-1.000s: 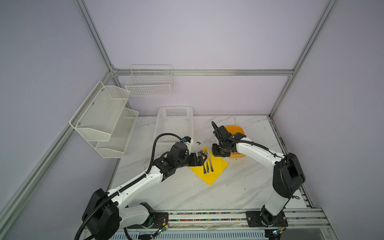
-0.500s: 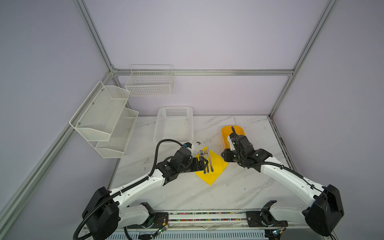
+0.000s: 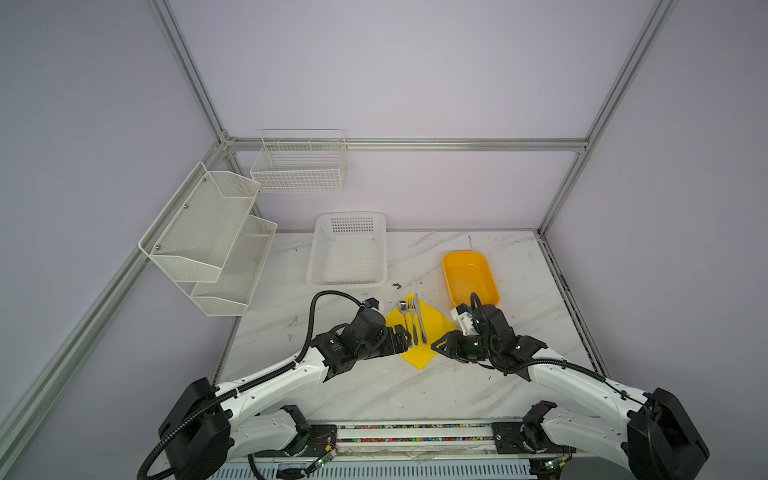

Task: Place the utensils on the paper napkin and roll it up
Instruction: 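Move the right gripper to the near napkin corner while the left gripper lowers, then grasp the near napkin corner with both grippers and lift it over the utensils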

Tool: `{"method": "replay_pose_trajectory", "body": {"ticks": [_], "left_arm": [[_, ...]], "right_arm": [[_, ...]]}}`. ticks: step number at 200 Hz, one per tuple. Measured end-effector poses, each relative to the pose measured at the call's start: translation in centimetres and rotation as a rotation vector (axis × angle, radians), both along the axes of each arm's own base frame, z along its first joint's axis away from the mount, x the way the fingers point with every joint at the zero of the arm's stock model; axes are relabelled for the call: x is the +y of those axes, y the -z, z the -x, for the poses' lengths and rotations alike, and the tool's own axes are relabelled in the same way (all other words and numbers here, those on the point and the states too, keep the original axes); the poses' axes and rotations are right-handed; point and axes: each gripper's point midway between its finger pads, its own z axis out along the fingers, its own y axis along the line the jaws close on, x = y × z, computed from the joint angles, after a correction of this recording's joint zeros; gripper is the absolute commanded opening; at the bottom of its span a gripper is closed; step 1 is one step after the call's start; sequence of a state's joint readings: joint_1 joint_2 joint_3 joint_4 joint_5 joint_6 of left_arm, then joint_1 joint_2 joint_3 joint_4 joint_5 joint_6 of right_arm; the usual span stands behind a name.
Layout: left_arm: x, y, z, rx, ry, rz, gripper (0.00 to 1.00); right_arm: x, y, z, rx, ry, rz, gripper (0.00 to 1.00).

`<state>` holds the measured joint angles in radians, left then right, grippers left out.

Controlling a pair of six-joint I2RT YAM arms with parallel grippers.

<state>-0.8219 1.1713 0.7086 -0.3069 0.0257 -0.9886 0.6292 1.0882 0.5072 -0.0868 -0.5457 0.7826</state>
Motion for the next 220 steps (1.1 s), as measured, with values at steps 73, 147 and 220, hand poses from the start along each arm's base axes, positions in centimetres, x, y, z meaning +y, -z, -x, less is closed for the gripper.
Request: {"method": "replay_pose_trajectory", "body": {"ticks": [73,147,220], "left_arm": [[-0.5,1.7,0.6,0.052,0.030,-0.017,0.92],[-1.1,3.0,1.5,0.093,0.053,0.043,0.91],[-1.6,4.4,1.7,0.121,0.041,0.084,0.92]], "right_arm": [[1.0,3.2,3.0,0.158,0.040,0.001,0.41],[2.5,5.2,3.9,0.252,0.112,-0.042,0.42],[3.0,6.7,3.4,0.288,0.140,-0.040,0.42]]}}
